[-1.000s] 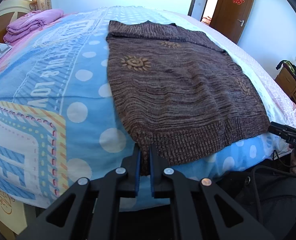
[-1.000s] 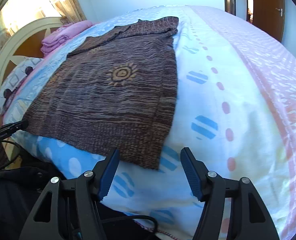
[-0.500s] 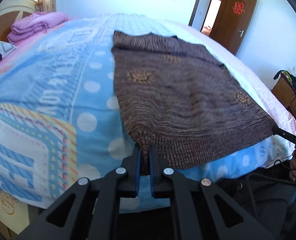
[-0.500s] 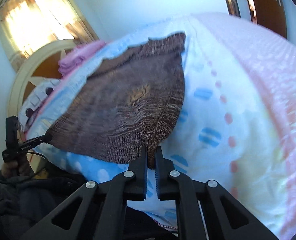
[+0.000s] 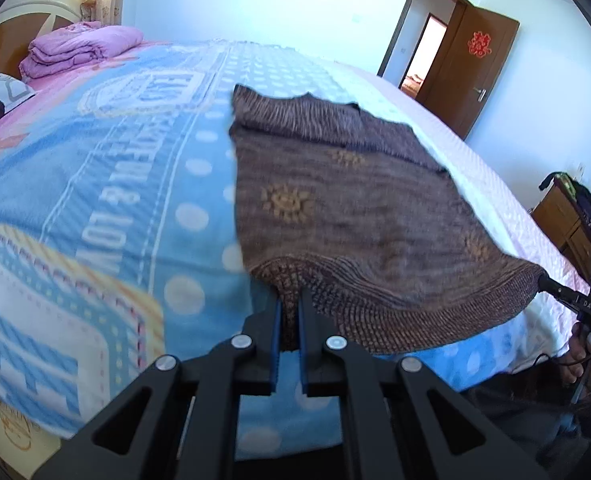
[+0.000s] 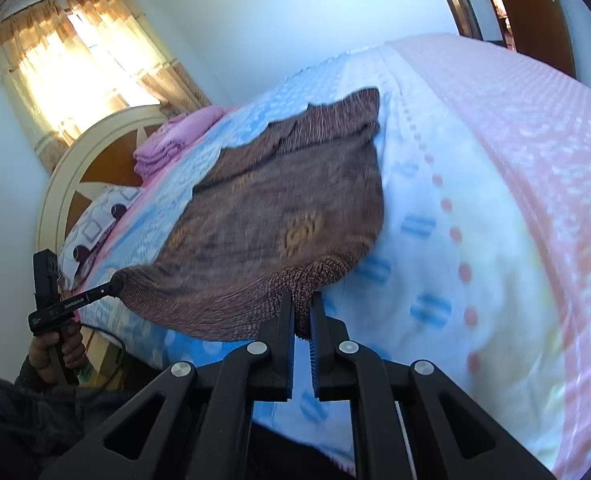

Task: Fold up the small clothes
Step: 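Lift the hem with both tools and fold it toward the collar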

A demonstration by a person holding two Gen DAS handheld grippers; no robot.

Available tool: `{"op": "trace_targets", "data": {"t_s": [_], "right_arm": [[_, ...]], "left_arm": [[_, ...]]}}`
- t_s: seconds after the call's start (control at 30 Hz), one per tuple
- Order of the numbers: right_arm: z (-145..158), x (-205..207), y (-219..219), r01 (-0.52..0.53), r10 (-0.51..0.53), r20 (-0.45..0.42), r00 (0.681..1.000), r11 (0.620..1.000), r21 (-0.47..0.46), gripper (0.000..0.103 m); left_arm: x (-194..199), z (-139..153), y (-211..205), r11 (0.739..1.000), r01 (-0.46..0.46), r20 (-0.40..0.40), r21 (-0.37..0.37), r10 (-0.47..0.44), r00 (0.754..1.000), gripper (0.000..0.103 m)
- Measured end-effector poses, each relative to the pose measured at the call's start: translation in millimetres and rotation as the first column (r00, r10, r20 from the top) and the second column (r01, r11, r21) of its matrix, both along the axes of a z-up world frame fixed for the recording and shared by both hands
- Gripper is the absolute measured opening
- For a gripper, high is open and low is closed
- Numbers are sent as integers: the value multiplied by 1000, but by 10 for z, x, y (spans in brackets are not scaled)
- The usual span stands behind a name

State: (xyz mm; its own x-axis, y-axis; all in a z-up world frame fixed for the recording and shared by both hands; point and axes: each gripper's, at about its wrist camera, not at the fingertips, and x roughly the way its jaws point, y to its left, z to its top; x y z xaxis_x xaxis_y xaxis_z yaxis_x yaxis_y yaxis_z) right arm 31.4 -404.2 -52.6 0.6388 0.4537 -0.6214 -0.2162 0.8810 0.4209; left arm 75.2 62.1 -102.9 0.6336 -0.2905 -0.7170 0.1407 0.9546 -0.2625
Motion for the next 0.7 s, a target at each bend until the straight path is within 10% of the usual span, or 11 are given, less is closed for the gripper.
{"op": "trace_targets", "data": {"t_s": [0.7], "right_arm": [[698, 802, 123, 21, -21, 156, 988, 1000, -1, 6]], "left_arm": [[761, 474, 92, 995, -52, 108, -81, 61, 992, 8]]}}
